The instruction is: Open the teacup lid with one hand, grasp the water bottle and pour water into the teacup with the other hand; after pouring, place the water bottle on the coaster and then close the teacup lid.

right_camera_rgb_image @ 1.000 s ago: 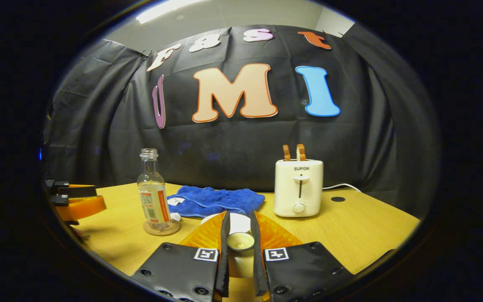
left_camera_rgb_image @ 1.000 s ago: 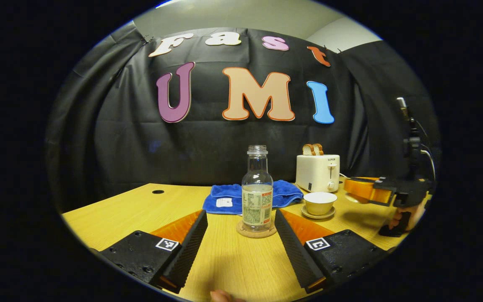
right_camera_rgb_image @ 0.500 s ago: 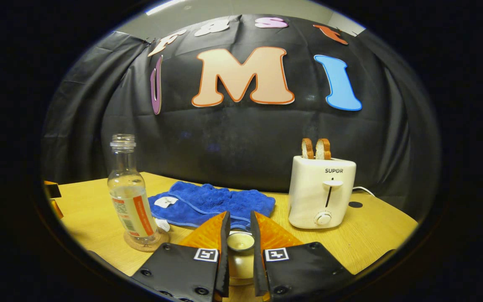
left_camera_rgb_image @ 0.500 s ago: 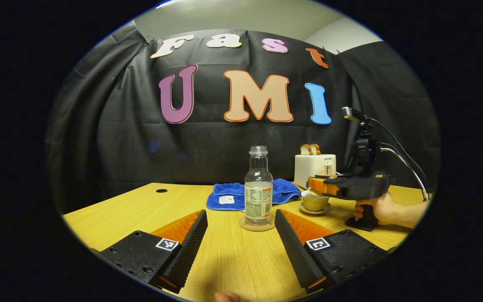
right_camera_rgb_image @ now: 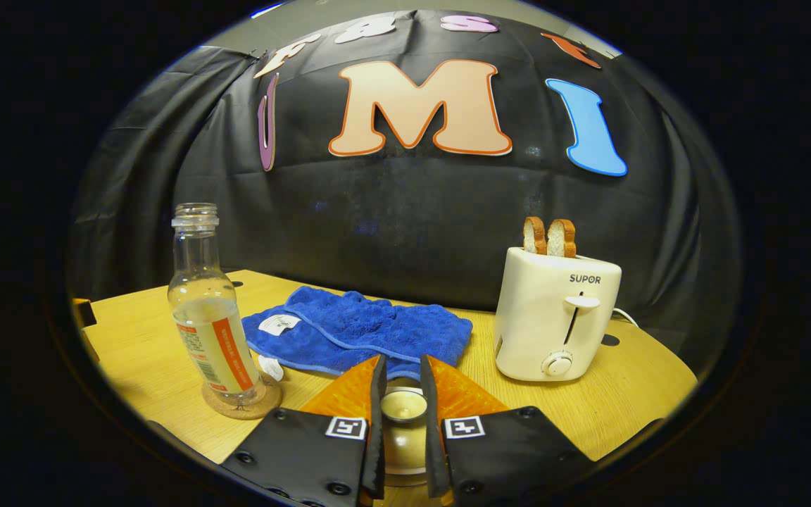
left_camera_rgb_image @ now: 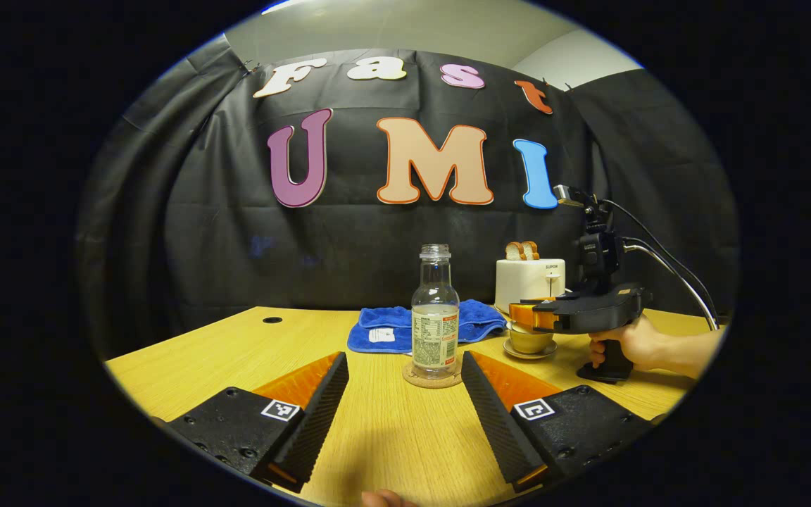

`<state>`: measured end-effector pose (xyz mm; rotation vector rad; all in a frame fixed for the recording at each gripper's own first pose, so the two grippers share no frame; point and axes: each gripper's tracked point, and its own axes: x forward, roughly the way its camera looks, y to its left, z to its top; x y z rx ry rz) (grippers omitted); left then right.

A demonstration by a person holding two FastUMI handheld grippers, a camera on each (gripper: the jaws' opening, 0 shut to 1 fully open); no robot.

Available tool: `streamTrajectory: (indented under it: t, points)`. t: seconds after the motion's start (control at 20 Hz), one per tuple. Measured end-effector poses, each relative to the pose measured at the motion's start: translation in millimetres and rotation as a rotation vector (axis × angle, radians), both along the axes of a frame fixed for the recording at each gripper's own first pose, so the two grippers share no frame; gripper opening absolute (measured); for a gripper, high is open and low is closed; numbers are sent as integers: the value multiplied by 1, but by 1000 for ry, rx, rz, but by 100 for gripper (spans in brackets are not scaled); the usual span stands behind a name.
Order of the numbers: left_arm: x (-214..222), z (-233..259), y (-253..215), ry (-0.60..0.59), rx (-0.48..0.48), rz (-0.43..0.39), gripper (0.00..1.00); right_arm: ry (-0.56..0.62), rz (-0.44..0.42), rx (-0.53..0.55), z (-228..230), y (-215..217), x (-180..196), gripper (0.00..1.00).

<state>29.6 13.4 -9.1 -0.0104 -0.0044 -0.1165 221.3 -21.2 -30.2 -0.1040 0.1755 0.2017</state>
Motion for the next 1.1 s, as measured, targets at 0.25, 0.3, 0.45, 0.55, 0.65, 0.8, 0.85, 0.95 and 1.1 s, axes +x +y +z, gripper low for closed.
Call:
streamTrajectory:
  t: [0.25,0.3,0.45,0.55,0.65,0.8,0.85,0.95,1.1]
  points:
    - [0,0,0,2,0,5,94,14,5,-2,-3,0,1,26]
    - [0,0,0,2,0,5,94,14,8,1,-2,0,0,26]
    - [1,0,0,2,0,5,94,27,6,32,-4,-3,-1,33]
    - [1,0,0,3,0,6,94,27,-12,55,-4,-8,-2,52]
    - [1,0,3,4,-1,19,94,-10,-39,91,8,-17,-9,84]
    - [3,0,9,10,-1,62,95,-179,-97,113,34,-27,-20,100]
    - [5,-1,7,10,-1,65,94,-143,-107,108,21,-27,-20,100]
    - [7,-1,5,10,0,70,94,-158,-131,109,29,-24,-48,98]
    - [4,-1,3,9,-1,78,95,-171,-190,100,32,-27,-89,98]
